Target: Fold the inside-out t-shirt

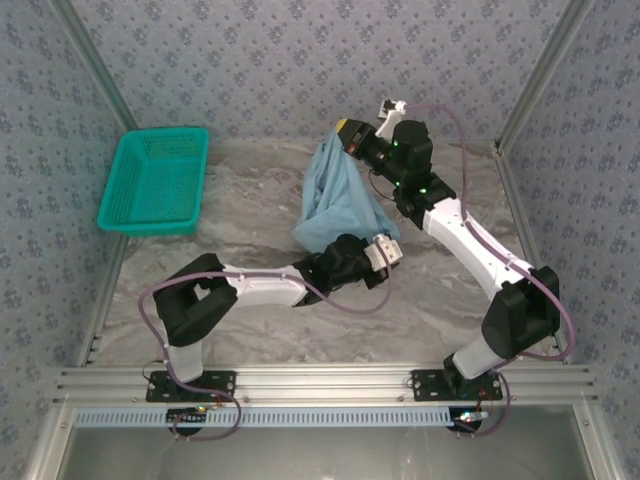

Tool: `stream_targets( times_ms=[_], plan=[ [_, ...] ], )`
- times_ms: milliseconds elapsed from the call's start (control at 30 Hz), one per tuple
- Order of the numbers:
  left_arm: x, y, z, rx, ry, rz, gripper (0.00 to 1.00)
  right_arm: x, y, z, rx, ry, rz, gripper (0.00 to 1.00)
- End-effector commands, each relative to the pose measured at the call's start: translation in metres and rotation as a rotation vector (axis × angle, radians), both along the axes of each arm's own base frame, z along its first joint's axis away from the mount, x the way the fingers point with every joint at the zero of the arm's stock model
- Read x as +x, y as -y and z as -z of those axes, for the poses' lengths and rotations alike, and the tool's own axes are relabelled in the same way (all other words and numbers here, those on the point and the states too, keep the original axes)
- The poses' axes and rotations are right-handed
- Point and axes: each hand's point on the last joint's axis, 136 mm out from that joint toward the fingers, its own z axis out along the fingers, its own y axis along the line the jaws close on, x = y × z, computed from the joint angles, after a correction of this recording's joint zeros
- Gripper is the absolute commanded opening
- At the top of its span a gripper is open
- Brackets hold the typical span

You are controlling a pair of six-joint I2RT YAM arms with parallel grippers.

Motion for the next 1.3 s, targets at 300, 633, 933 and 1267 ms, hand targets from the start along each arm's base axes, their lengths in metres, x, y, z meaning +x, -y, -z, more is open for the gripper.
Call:
stream_targets(
  times_ms=[300, 633, 933, 1267],
  plan=[
    [-0.026, -0.078, -0.016, 0.049, -0.097, -0.057, 0.62, -0.044, 0.020, -0.070, -0.355, 0.281, -0.278, 0.00],
    [0.052, -0.188, -0.102, -0.272, -0.283, -0.353, 0.73, -0.081, 0.020, -0.061, -0.441, 0.358, -0.471, 0.00],
    [0.136, -0.188, -0.082, -0.228, -0.487, -0.458, 0.76, -0.080, 0.023, -0.055, -0.400, 0.344, -0.483, 0.00],
    [0.143, -0.150, -0.093, -0.302, -0.570, -0.284, 0.72, -0.075, 0.022, -0.044, -0.394, 0.315, -0.482, 0.00]
  ],
)
